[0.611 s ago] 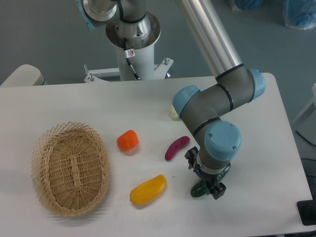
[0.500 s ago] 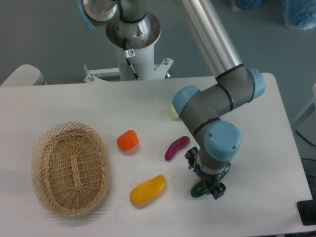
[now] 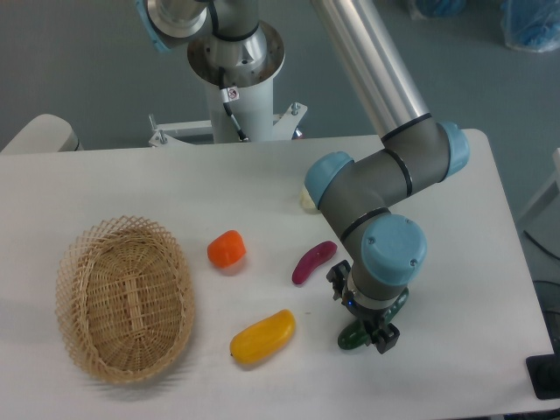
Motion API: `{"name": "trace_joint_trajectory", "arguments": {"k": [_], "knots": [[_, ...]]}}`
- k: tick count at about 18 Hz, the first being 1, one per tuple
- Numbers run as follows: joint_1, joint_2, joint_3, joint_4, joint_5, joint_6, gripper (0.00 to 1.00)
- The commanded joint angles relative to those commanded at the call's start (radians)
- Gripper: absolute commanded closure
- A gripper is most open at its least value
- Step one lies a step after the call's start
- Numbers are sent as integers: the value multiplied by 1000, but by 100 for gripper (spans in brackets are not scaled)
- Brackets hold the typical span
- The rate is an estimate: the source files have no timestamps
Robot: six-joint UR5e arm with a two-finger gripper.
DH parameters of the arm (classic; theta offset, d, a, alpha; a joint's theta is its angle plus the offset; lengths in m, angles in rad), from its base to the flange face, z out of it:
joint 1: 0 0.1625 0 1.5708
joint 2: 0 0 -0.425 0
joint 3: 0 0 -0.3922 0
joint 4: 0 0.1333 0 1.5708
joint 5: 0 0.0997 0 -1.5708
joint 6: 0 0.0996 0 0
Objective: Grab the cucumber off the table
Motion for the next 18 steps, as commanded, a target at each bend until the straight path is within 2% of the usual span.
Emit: {"name": "trace_joint_trajectory", "arguments": {"k": [13, 18], "knots": [[11, -3, -20, 17, -12, 11, 0], [23, -26, -41, 113, -11, 14, 0]]}}
